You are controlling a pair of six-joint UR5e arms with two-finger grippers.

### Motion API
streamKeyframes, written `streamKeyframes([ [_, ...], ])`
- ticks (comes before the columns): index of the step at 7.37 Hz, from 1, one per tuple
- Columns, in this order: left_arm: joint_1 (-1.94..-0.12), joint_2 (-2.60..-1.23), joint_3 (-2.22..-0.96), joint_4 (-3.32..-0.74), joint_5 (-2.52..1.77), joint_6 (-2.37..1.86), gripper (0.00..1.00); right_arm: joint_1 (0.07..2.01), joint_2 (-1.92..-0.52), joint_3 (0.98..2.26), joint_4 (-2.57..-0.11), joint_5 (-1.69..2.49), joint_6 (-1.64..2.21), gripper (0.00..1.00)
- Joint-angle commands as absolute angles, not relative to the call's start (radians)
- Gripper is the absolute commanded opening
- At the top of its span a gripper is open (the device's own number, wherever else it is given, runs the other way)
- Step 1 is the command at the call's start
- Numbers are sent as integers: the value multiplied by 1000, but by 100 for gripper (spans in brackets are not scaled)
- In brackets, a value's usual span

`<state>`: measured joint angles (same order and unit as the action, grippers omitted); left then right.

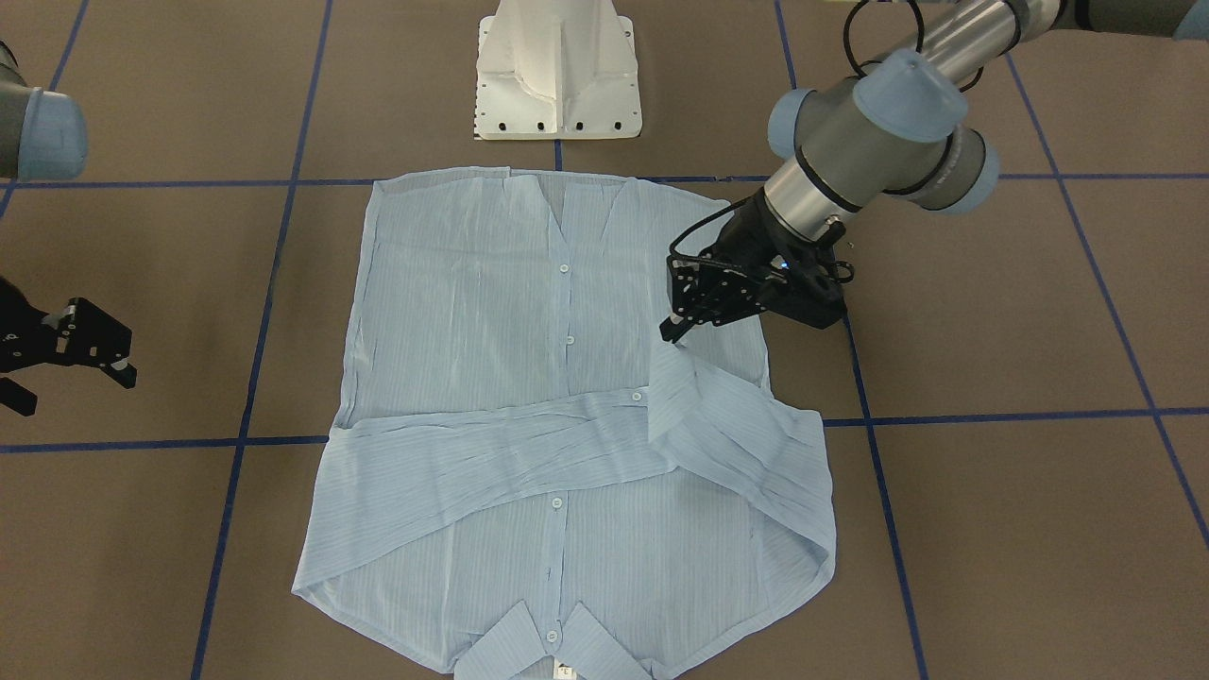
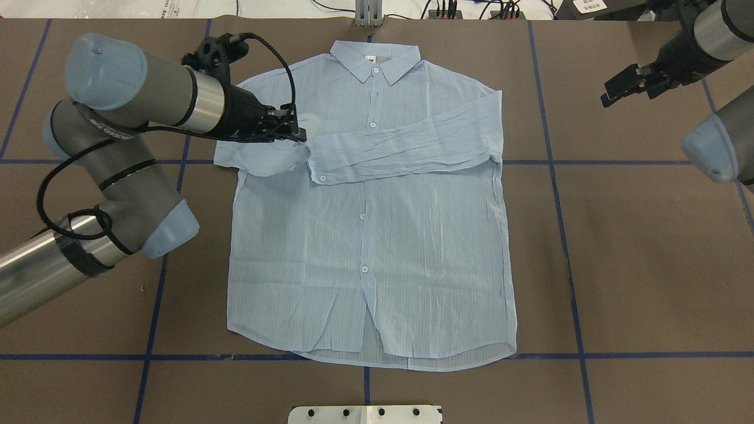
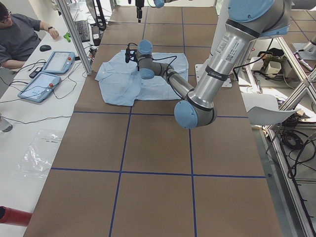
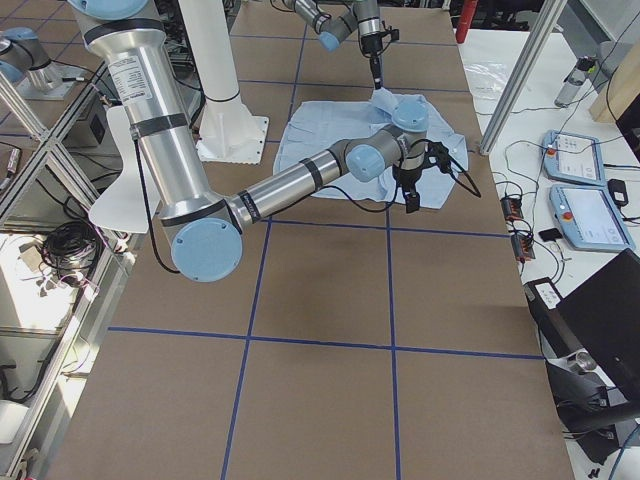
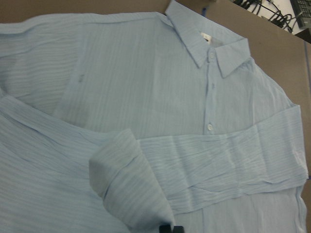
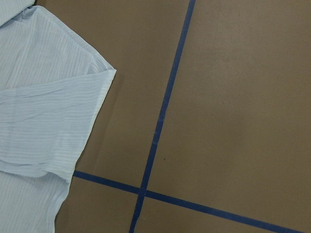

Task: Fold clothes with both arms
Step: 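Carry the held sleeve across the shirt front over the other sleeve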

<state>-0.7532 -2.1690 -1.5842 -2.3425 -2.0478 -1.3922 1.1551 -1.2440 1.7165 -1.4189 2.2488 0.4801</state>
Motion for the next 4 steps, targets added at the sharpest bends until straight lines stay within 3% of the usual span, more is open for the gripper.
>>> streamKeyframes([
  [1,-697,-2291,-1496,-2341,-1970,-1460,0,1155,-1243,1717,-1419,2249,482,100],
  [4,-620,-2376,-1382,-2344,-1887,-1488,0,1155,-1243,1727,-1419,2249,491,100],
])
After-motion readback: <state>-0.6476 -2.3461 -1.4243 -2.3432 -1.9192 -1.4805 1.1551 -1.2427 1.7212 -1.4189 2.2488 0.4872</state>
